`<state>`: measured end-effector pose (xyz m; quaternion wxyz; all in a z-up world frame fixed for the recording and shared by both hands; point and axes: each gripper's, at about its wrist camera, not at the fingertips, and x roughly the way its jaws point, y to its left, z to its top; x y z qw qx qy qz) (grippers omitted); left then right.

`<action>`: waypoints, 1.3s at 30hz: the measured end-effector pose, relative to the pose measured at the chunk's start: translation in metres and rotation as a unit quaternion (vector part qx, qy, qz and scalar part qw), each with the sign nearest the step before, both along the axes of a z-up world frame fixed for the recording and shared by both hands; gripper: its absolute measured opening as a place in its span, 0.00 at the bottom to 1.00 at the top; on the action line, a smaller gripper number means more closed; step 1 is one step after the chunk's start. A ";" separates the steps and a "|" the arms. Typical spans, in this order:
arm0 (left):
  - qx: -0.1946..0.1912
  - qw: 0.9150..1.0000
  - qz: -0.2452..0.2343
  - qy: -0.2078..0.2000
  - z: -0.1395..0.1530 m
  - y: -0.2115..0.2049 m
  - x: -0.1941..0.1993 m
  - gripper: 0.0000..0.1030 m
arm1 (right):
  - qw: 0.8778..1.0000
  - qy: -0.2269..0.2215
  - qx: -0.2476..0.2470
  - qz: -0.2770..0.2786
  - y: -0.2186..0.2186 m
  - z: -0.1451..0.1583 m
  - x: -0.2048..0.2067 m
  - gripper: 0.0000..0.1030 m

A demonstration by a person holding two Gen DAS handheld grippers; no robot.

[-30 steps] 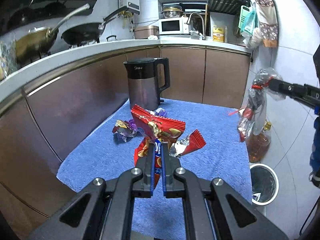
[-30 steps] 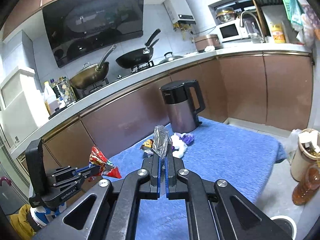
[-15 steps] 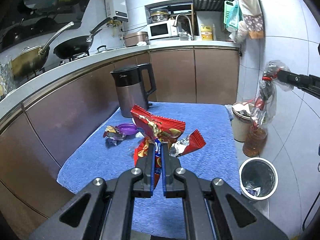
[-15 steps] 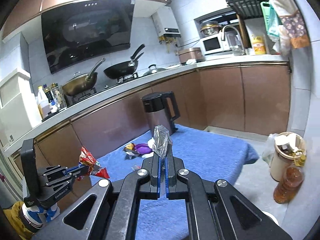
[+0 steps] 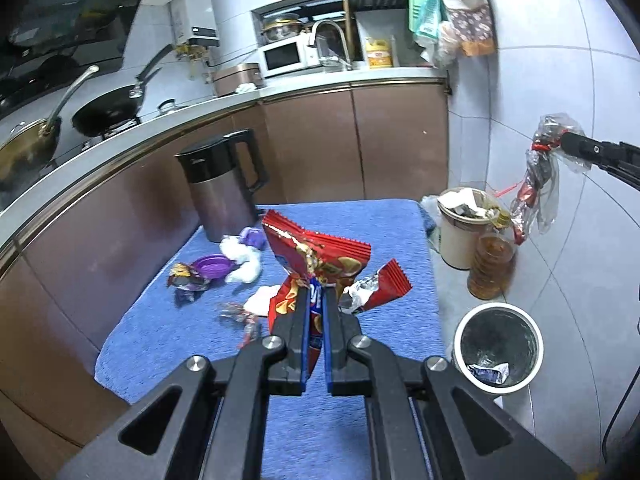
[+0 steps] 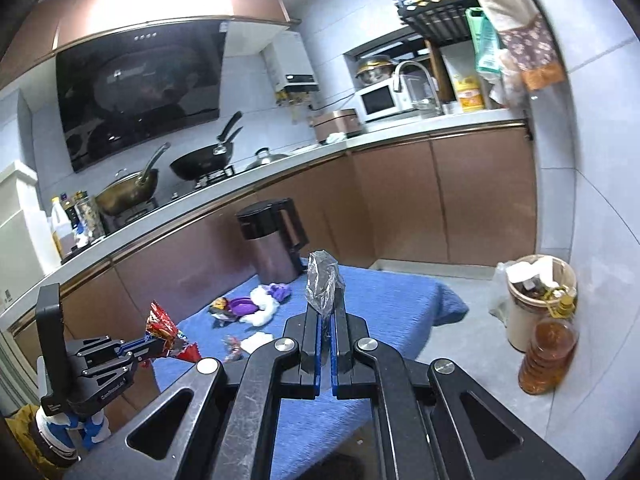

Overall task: Collect trash
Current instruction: 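Carry both held wrappers over to the floor bin, then open both tools over the bin to drop the wrappers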

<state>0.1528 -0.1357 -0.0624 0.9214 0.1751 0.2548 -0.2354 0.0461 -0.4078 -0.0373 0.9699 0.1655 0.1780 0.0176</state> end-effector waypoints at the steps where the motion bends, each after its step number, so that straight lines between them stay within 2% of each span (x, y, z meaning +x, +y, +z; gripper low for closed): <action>1: 0.002 1.000 -0.004 0.001 -0.001 -0.005 -0.001 0.05 | 1.000 0.002 0.004 -0.006 -0.006 -0.004 -0.002 0.03; 10: 0.031 0.996 -0.069 0.039 -0.031 -0.083 -0.006 0.05 | 0.998 0.034 0.021 -0.058 -0.050 -0.045 -0.020 0.03; 16: 0.051 0.988 -0.116 0.091 -0.074 -0.149 -0.005 0.05 | 0.992 0.074 0.030 -0.101 -0.082 -0.084 -0.029 0.03; 23: 0.075 0.975 -0.150 0.143 -0.125 -0.211 -0.002 0.05 | 0.980 0.134 0.033 -0.140 -0.112 -0.135 -0.028 0.03; 29: 0.094 0.965 -0.173 0.171 -0.156 -0.247 -0.003 0.06 | 0.969 0.182 0.055 -0.159 -0.132 -0.183 -0.023 0.03; 36: 0.091 0.952 -0.201 0.212 -0.180 -0.271 -0.003 0.08 | 0.957 0.221 0.081 -0.170 -0.149 -0.225 -0.018 0.08; 38: 0.087 0.949 -0.205 0.225 -0.185 -0.273 -0.002 0.09 | 0.955 0.228 0.085 -0.172 -0.151 -0.234 -0.018 0.10; 39: 0.084 0.947 -0.206 0.231 -0.187 -0.273 -0.001 0.11 | 0.953 0.231 0.087 -0.173 -0.152 -0.238 -0.017 0.15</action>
